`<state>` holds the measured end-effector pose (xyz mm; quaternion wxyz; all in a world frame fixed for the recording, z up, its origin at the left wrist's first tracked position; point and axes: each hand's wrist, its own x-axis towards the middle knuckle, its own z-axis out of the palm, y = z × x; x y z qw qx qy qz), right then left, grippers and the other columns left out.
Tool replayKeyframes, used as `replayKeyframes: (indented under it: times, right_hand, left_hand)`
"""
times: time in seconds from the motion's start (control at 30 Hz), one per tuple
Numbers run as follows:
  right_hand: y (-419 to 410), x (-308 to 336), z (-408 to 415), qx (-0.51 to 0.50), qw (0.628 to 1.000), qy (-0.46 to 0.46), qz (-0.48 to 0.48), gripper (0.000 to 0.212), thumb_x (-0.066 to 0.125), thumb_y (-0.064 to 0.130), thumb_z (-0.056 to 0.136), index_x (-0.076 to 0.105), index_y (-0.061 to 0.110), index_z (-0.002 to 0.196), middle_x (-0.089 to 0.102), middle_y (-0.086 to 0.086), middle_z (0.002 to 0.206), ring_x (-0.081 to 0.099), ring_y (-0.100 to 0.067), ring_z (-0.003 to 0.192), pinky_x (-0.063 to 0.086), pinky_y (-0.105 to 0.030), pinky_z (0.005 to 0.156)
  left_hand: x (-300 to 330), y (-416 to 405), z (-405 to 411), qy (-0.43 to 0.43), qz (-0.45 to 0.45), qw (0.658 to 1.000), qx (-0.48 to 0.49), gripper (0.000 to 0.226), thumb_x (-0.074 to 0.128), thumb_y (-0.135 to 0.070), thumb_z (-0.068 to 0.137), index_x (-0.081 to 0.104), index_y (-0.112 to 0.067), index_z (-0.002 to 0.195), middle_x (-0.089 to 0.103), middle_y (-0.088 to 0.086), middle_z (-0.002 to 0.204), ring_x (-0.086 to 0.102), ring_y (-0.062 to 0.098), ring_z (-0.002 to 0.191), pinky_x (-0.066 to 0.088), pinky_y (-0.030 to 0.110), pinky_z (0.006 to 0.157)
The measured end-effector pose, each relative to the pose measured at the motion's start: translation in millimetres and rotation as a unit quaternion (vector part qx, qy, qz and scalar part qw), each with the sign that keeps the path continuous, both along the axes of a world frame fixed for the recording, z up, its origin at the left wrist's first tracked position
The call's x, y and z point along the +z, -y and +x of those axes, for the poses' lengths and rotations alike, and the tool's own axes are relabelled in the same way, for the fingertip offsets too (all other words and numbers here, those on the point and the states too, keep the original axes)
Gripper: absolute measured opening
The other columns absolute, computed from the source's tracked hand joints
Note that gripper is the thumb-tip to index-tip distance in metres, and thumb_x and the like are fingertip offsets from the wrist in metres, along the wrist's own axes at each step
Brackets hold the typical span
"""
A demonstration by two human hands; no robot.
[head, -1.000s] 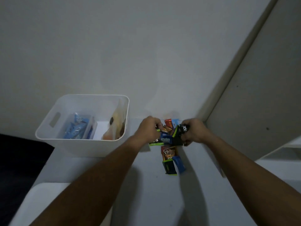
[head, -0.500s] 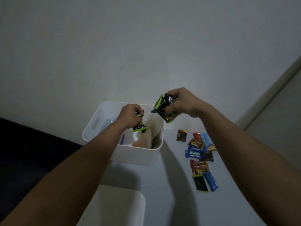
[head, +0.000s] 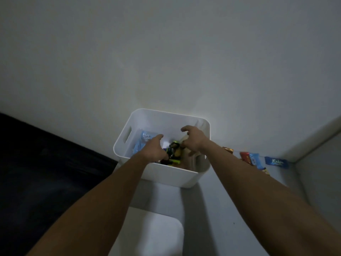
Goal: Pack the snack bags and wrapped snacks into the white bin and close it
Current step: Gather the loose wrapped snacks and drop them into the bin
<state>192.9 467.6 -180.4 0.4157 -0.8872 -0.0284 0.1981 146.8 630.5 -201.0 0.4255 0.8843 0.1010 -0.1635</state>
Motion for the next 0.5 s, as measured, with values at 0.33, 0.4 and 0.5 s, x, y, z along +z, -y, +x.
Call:
replayKeyframes:
  times: [0.33, 0.4, 0.5]
  right_hand:
    - [92.9, 26.7, 6.7, -0.112, 0.991, 0.038, 0.070, 0.024, 0.066, -0.006, 0.079, 0.064, 0.009, 0.098, 0.069, -0.018, 0.099, 0.069, -0.024, 0.077, 0.061, -0.034, 0.056]
    - [125.9, 25.3, 2.5, -0.125, 0.991, 0.029, 0.048, 0.021, 0.067, -0.005, 0.079, 0.065, 0.009, 0.095, 0.069, -0.019, 0.099, 0.068, -0.025, 0.078, 0.059, -0.033, 0.055]
    - [174.9, 16.0, -10.8, -0.142, 0.990, 0.012, -0.002, 0.018, 0.068, -0.001, 0.080, 0.066, 0.006, 0.097, 0.068, -0.019, 0.097, 0.068, -0.027, 0.078, 0.059, -0.035, 0.059]
  left_hand:
    - [29.1, 67.6, 6.6, 0.204, 0.020, 0.978, 0.023, 0.033, 0.066, -0.008, 0.074, 0.067, -0.010, 0.107, 0.068, 0.006, 0.096, 0.065, 0.022, 0.090, 0.048, 0.022, 0.081]
    - [35.4, 98.8, 5.0, 0.247, -0.004, 0.969, -0.001, 0.022, 0.061, -0.011, 0.075, 0.070, -0.013, 0.095, 0.070, 0.003, 0.087, 0.064, 0.017, 0.078, 0.048, 0.019, 0.075]
    - [34.3, 146.3, -3.3, 0.266, -0.037, 0.962, -0.054, 0.014, 0.063, -0.013, 0.077, 0.070, -0.015, 0.089, 0.068, -0.002, 0.080, 0.059, 0.009, 0.067, 0.044, 0.013, 0.063]
